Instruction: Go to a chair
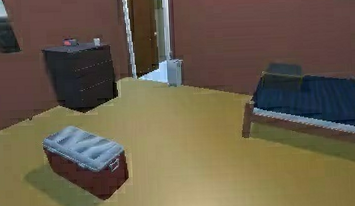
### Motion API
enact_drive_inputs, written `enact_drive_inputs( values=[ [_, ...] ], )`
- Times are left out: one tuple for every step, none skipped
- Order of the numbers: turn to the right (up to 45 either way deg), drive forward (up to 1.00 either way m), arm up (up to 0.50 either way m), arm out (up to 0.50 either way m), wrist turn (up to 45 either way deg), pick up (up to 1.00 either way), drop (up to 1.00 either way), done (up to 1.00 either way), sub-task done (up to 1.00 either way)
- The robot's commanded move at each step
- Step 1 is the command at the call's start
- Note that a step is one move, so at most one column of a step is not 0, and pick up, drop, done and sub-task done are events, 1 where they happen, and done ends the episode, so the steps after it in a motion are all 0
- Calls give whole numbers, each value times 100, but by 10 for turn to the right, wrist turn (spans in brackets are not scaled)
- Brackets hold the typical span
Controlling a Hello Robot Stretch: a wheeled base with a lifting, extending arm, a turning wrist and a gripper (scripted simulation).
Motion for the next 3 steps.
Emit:
enact_drive_inputs(
  values=[
    [0, 100, 0, 0, 0, 0, 0, 0, 0],
    [0, 85, 0, 0, 0, 0, 0, 0, 0],
    [-150, 0, 0, 0, 0, 0, 0, 0, 0]
  ],
)
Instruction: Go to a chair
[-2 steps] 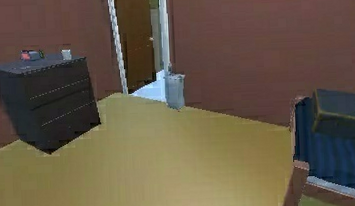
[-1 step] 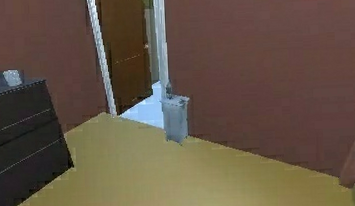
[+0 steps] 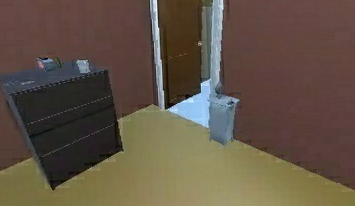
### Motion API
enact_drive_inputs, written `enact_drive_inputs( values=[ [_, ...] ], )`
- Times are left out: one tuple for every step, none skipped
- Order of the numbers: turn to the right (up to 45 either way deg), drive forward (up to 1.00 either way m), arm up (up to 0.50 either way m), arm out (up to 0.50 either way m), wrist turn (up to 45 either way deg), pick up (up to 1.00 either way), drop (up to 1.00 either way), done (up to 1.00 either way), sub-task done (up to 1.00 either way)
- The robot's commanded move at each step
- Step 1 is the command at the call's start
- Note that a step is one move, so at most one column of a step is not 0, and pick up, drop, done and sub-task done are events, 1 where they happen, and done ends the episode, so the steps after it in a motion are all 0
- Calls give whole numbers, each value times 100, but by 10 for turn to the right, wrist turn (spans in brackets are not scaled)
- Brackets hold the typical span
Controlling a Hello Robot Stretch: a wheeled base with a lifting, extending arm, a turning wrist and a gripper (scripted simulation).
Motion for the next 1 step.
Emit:
enact_drive_inputs(
  values=[
    [0, 100, 0, 0, 0, 0, 0, 0, 0]
  ],
)
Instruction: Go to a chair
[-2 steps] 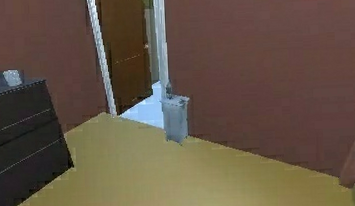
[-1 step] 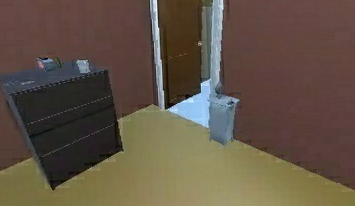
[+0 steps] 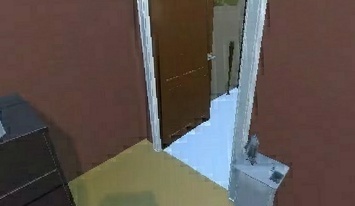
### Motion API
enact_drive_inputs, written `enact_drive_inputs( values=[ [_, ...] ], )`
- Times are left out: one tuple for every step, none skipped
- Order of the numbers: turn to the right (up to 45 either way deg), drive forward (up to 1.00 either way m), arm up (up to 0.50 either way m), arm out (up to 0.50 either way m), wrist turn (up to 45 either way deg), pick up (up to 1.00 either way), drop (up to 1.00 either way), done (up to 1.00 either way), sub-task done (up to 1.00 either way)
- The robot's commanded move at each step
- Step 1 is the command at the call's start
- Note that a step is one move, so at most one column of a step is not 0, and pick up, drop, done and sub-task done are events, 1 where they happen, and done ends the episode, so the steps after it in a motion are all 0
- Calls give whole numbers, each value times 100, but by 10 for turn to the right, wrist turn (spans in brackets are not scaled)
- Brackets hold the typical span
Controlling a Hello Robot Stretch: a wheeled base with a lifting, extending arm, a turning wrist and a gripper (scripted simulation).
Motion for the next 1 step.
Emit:
enact_drive_inputs(
  values=[
    [-30, 0, 0, 0, 0, 0, 0, 0, 0]
  ],
)
